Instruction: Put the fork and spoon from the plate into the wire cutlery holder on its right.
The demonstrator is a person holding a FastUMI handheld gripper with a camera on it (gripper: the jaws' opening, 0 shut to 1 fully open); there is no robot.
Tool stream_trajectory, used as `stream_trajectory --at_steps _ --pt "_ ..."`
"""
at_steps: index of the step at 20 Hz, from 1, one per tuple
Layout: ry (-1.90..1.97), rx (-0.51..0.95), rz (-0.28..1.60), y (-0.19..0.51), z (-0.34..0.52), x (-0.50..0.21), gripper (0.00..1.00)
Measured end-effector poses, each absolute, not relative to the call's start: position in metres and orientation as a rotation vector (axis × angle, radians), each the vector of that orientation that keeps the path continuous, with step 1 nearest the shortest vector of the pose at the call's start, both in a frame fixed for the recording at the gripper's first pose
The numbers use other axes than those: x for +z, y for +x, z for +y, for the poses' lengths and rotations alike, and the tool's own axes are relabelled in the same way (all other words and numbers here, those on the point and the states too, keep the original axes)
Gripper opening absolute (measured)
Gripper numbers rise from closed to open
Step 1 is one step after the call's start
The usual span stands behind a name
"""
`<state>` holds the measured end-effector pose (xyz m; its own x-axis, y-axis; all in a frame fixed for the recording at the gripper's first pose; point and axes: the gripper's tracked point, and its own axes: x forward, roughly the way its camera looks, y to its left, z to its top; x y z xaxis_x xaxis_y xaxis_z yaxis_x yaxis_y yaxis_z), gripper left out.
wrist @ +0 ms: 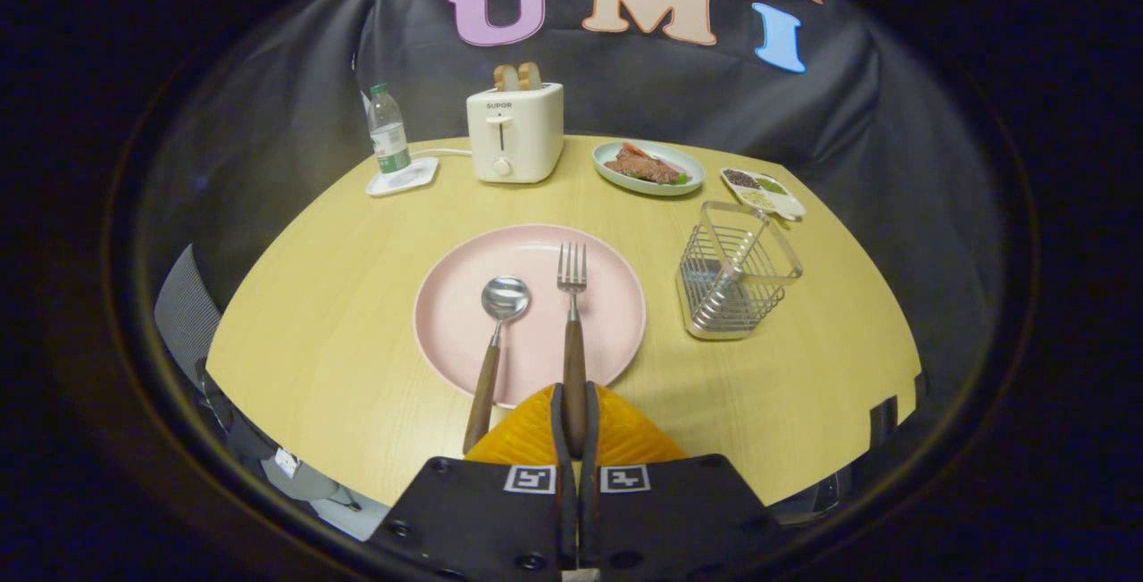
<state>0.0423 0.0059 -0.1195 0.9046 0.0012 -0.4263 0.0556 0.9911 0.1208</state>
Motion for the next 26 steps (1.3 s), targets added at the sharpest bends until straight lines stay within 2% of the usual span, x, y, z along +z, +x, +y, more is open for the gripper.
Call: stream_trajectory --at_steps 5,15,20,26 --pt "0.155 -0.074 0.478 0.032 -0.006 -0.090 0.04" --pt "0.303 -0.298 0.617 0.016 -0.061 -0.024 0.04" --pt "0.391 -0.386 0.742 0.024 -0.086 -0.023 0.04" --pt "0.464 -0.400 0.900 0.041 -0.098 -0.047 0.04"
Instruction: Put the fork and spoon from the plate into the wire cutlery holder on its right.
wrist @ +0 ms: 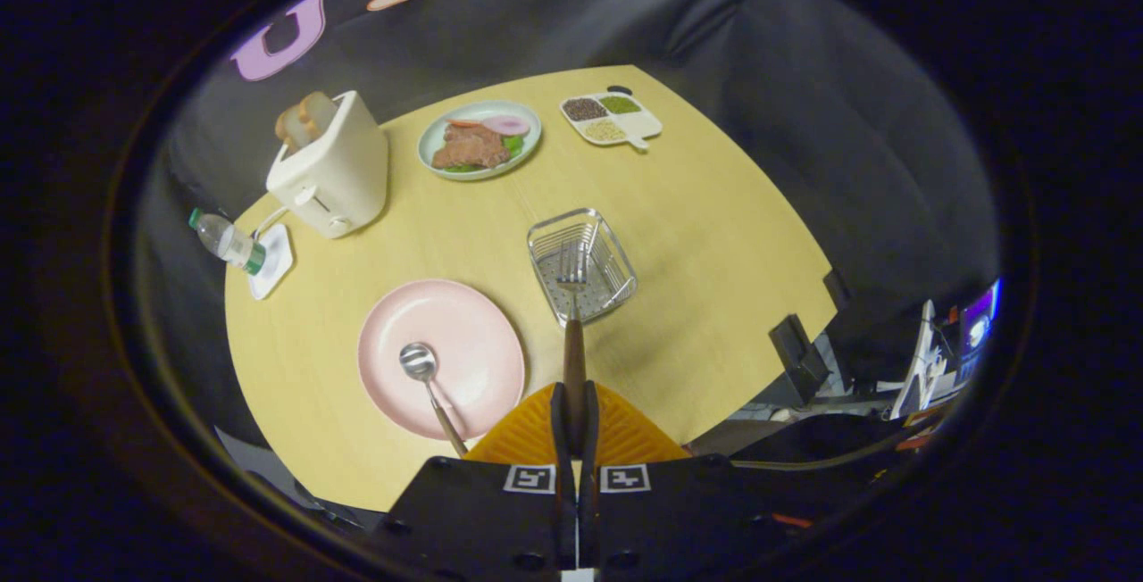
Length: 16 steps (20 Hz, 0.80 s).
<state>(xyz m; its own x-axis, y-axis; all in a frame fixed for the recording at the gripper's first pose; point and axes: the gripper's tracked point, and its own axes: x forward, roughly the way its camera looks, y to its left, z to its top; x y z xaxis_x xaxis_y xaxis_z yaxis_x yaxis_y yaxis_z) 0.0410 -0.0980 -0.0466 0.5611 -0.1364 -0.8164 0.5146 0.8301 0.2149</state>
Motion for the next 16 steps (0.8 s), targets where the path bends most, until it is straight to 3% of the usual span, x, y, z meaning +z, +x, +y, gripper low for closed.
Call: stream_trajectory --at_steps 14,16 --pt "0.511 -0.341 1.047 0.072 -0.112 -0.074 0.09" --pt "0.518 -0.332 1.039 0.072 -0.112 -0.074 0.28"
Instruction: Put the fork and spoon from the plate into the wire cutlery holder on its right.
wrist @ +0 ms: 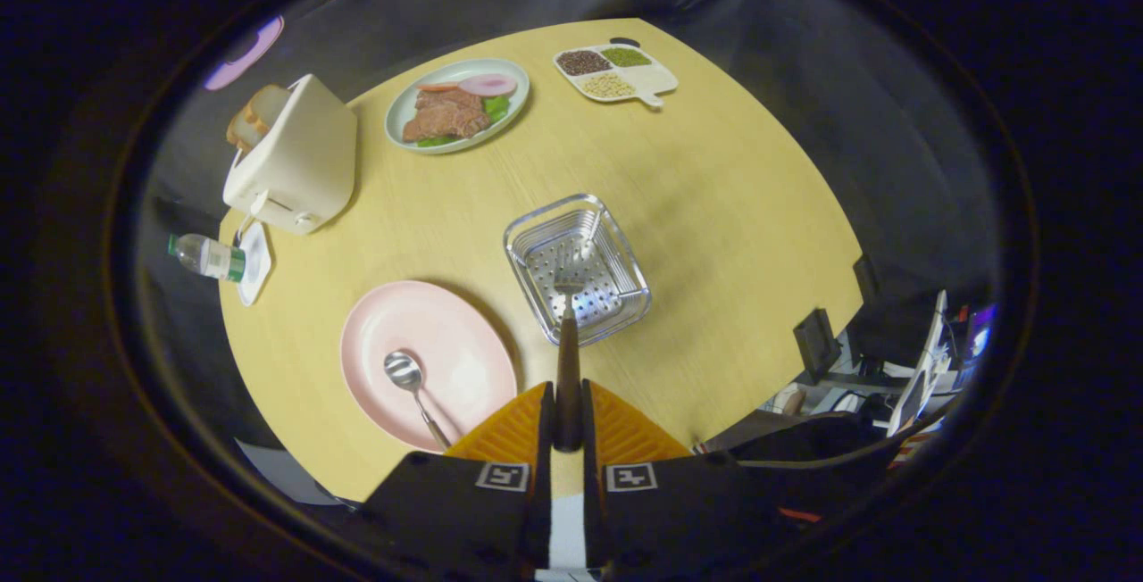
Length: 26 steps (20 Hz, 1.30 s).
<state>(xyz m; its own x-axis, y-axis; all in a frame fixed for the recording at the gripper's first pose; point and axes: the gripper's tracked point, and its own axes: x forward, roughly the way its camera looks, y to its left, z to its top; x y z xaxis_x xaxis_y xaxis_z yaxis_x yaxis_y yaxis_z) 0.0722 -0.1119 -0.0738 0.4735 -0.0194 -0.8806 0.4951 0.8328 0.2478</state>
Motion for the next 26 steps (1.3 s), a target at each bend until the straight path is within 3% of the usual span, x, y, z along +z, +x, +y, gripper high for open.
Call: stream_trajectory --at_steps 8,26 --pt "0.401 -0.321 0.998 0.052 -0.118 -0.064 1.00" --pt "0.101 -0.180 0.744 0.006 -0.032 -0.026 1.00"
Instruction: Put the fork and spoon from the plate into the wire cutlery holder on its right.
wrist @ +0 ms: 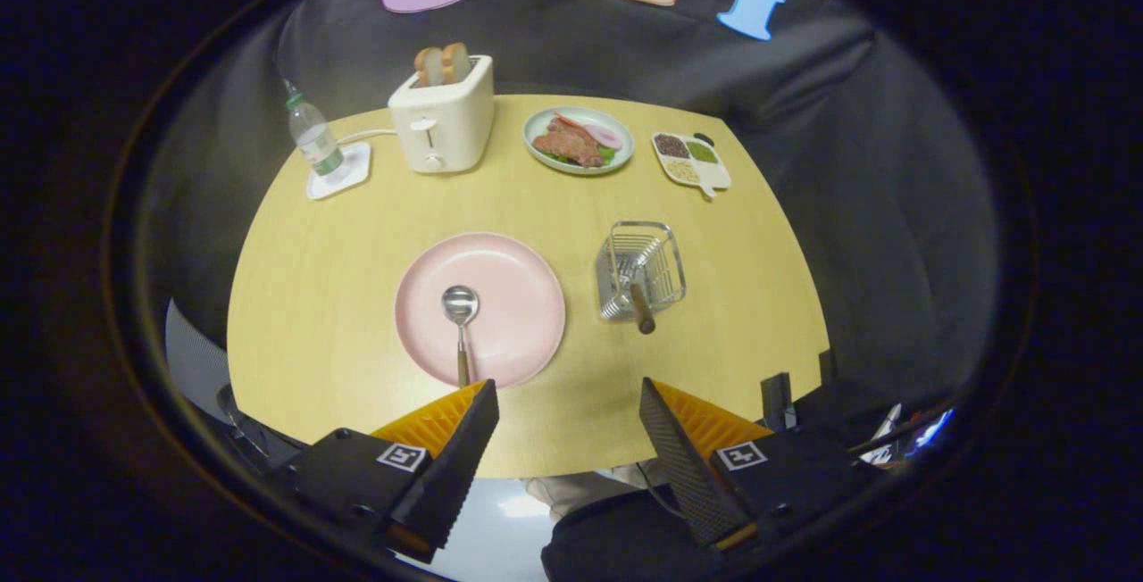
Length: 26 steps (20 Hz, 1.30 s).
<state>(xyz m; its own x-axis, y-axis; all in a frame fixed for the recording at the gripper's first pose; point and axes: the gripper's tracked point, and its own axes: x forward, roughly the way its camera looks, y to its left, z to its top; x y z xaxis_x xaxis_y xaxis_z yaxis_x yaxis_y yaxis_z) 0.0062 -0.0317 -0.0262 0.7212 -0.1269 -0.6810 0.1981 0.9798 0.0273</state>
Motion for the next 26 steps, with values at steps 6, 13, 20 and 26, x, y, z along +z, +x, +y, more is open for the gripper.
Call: stream_trajectory --at_steps 6,13,20,26 --pt "0.058 -0.126 0.659 0.014 0.004 -0.051 1.00" --pt "0.072 -0.106 0.532 0.031 0.033 -0.084 1.00" --pt "0.081 -0.099 0.413 0.045 0.054 -0.105 1.00" --pt "0.095 -0.114 0.375 0.049 0.061 -0.134 1.00"
